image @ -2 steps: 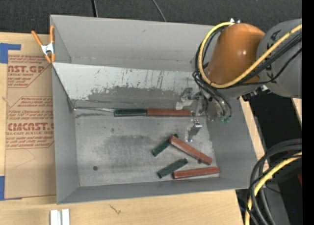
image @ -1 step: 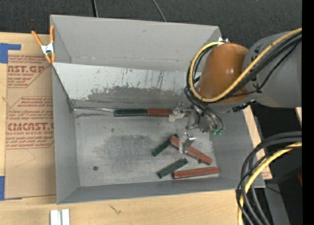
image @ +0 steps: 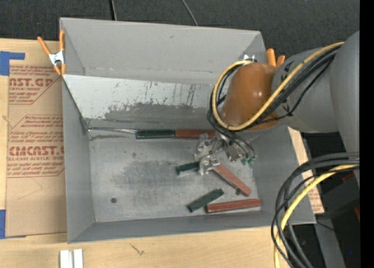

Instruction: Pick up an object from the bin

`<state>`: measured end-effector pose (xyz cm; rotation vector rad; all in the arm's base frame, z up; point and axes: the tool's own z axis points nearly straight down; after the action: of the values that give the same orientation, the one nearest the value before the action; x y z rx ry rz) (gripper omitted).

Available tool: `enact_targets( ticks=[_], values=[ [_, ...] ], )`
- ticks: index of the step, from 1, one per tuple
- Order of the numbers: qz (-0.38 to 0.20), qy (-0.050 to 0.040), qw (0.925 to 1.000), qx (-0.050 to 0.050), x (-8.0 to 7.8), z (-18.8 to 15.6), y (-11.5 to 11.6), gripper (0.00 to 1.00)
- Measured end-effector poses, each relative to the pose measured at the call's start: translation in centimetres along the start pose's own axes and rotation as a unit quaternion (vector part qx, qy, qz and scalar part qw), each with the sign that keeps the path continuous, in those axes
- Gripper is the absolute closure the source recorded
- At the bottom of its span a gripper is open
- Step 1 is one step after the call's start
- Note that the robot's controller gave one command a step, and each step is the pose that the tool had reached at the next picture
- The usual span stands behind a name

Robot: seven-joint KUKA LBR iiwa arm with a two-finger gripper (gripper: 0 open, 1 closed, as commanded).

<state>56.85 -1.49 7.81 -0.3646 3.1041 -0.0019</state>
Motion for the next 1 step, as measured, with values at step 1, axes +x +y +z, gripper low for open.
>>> enact_targets(
  ticks=[1],
  values=[
    [0.000, 0.0000, 1.0000, 0.000, 0.00, 0.00, 0.00, 1.00]
  ],
)
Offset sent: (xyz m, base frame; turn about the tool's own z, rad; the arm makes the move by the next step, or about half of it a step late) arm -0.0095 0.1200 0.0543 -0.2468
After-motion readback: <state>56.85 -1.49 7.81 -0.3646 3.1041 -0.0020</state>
